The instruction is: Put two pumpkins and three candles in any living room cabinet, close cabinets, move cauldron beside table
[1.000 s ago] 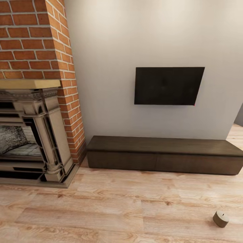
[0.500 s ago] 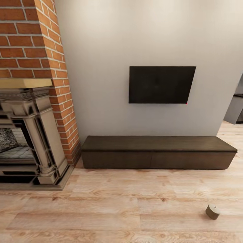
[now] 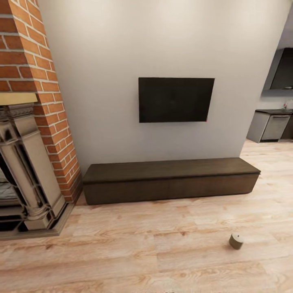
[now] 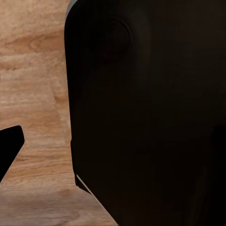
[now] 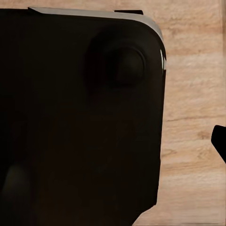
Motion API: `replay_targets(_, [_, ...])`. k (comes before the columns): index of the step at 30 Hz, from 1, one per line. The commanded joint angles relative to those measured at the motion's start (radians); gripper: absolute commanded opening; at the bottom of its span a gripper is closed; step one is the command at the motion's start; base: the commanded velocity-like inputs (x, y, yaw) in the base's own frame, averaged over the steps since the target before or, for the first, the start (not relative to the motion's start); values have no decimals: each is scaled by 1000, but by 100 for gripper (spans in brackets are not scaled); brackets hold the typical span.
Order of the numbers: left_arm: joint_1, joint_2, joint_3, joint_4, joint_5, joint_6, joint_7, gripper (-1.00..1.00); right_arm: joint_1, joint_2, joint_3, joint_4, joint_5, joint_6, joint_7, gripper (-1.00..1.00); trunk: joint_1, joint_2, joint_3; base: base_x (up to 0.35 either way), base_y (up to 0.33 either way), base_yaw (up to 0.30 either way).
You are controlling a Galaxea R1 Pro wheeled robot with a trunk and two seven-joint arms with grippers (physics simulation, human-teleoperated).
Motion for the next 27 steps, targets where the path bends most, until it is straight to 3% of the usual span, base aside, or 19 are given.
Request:
replay_targets(1, [0,0,0,-2,0,0,1,100,-1,0,0,2,0,-4,0,100,0,0,-2,-39,-61,-227])
replay_targets(19, [0,1,-1,-2,0,-1,1,100,-1,0,0,2,-1,-4,0,100,0,0,-19,-5,-8,-221])
replay_targets(27, [0,1,-1,-2,0,-2,1,100,-1,0,1,2,-2,-5,0,100,0,0,-21,163,0,62])
